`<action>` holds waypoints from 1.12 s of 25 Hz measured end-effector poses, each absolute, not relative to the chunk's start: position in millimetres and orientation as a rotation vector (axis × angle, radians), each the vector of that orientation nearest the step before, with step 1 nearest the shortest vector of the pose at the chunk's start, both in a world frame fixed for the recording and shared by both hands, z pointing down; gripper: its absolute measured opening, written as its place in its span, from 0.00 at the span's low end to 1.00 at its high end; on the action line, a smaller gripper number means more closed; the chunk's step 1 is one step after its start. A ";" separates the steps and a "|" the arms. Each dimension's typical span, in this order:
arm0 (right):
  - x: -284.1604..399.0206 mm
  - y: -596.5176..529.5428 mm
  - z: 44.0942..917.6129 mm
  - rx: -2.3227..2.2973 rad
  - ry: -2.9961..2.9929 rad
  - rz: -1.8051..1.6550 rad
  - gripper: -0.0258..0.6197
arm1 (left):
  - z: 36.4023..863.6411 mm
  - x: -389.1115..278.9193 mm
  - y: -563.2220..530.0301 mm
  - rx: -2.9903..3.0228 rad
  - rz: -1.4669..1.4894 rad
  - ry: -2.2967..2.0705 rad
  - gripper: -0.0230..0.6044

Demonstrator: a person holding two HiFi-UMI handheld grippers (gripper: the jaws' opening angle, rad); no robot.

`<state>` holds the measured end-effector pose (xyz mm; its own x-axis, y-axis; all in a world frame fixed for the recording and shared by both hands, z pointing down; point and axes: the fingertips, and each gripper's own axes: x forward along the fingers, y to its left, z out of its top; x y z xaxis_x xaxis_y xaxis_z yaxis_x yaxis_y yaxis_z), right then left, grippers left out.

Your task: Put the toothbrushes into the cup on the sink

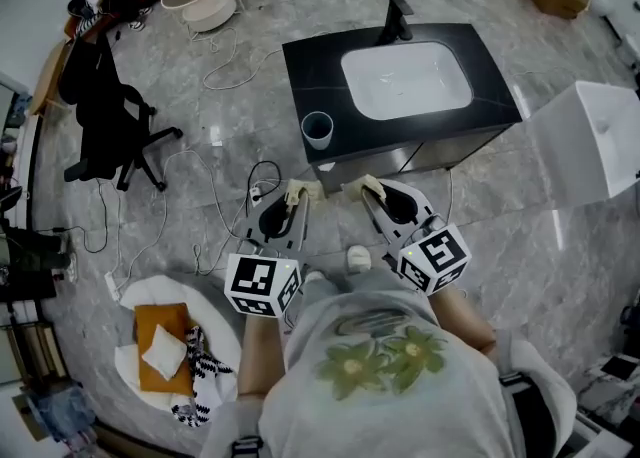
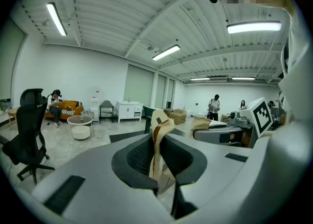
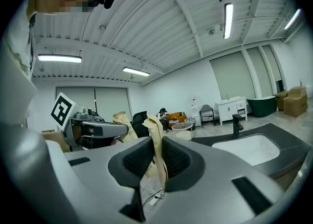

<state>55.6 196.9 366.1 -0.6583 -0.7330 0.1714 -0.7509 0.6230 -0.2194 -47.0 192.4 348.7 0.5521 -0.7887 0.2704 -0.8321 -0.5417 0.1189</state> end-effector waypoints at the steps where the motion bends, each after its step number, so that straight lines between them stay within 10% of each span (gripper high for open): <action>1: 59.3 193.6 365.6 1.262 -2.777 0.416 0.16 | 347.6 -44.2 189.0 2.555 0.270 -1.370 0.12; 28: 71.3 121.5 388.5 1.096 -2.804 0.368 0.16 | 370.6 -36.5 130.7 2.421 0.264 -1.532 0.12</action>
<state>71.3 121.5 388.5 -0.7336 -0.6531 0.1879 -0.6795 0.7101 -0.1846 -36.5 130.7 370.6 0.4260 -0.8566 0.2912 -0.9046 -0.4078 0.1238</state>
